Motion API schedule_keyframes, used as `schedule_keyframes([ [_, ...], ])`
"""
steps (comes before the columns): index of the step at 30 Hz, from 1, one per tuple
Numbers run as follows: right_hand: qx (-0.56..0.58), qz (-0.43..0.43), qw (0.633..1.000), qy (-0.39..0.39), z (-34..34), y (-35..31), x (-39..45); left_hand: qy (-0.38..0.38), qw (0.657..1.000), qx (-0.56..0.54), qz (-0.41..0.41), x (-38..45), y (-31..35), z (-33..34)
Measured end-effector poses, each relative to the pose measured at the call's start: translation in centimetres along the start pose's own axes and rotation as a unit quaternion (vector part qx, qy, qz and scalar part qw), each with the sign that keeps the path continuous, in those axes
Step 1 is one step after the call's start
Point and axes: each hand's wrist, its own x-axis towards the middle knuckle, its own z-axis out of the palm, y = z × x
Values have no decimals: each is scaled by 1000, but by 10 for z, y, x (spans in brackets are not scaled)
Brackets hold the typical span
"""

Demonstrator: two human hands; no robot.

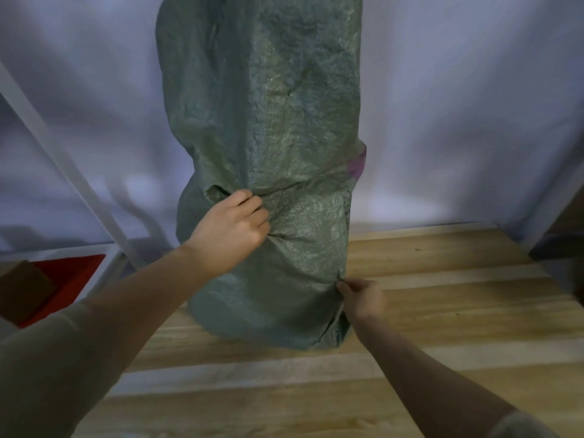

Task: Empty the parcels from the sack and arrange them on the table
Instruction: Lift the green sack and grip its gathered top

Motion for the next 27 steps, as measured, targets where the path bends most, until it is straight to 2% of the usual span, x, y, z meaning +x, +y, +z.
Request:
schedule_keyframes([
  [9,21,-103,989,104,-72,-42,26,51,993,-61,-87,64,1,-43],
  [14,-16,-176,968,179,-144,-67,48,14,981,-73,-177,122,12,-71],
  [16,-55,-194,957,207,-169,-76,53,22,973,-104,-206,142,21,-81],
  [18,-103,-204,947,227,-191,-84,56,37,953,-154,-259,156,30,-88],
  [21,-179,-235,926,234,-221,-101,59,9,907,-218,-359,169,40,-95],
  [27,-332,-324,855,232,-248,-136,74,-55,846,-288,-445,168,65,-83],
])
